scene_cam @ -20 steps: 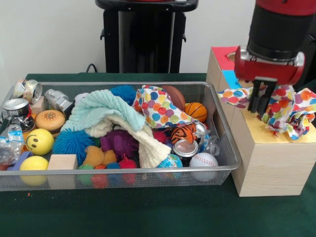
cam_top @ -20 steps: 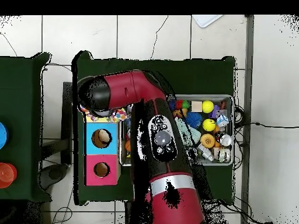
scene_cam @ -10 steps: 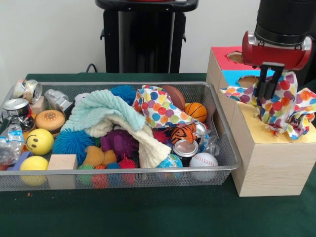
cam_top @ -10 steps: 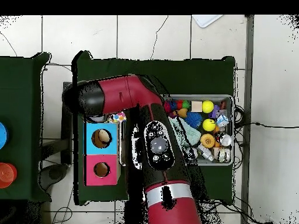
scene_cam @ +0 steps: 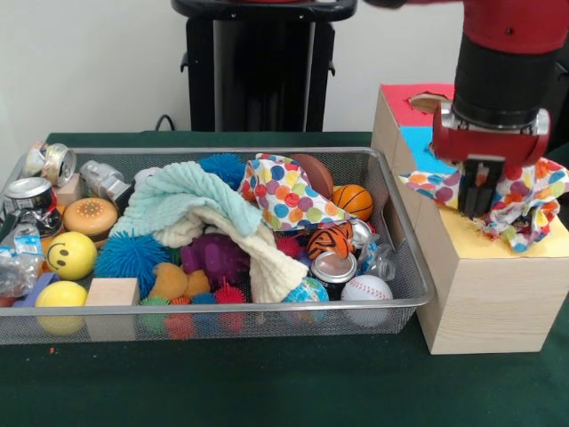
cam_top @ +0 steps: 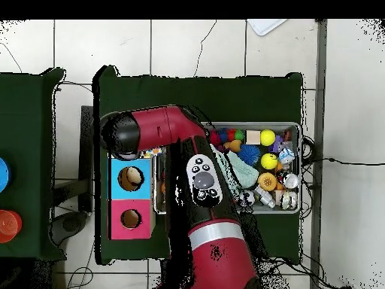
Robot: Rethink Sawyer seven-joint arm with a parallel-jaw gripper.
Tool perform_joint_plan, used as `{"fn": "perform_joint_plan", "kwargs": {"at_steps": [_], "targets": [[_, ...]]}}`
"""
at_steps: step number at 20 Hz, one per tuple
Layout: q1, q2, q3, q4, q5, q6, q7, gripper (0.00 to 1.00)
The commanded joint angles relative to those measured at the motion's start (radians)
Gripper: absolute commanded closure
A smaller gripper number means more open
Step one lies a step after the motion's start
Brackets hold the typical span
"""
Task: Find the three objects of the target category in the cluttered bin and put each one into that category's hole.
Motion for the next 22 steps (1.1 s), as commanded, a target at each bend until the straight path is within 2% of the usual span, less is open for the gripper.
{"fn": "perform_joint_plan", "kwargs": {"at_steps": [1, 9, 17, 19, 22], "targets": [[-0.016, 0.14, 0.052, 0.078, 0.024, -0.059, 0.03, 1.0], [0.005, 0.176, 0.058, 0.044, 0.058, -0.059, 0.041, 1.0], [0.032, 0.214, 0.025, 0.0, 0.027, -0.079, 0.049, 1.0], [0.051, 0.179, 0.004, -0.003, 0.029, -0.027, 0.066, 1.0], [0.061, 0.06, 0.003, 0.017, 0.08, 0.153, 0.073, 1.0]]}}
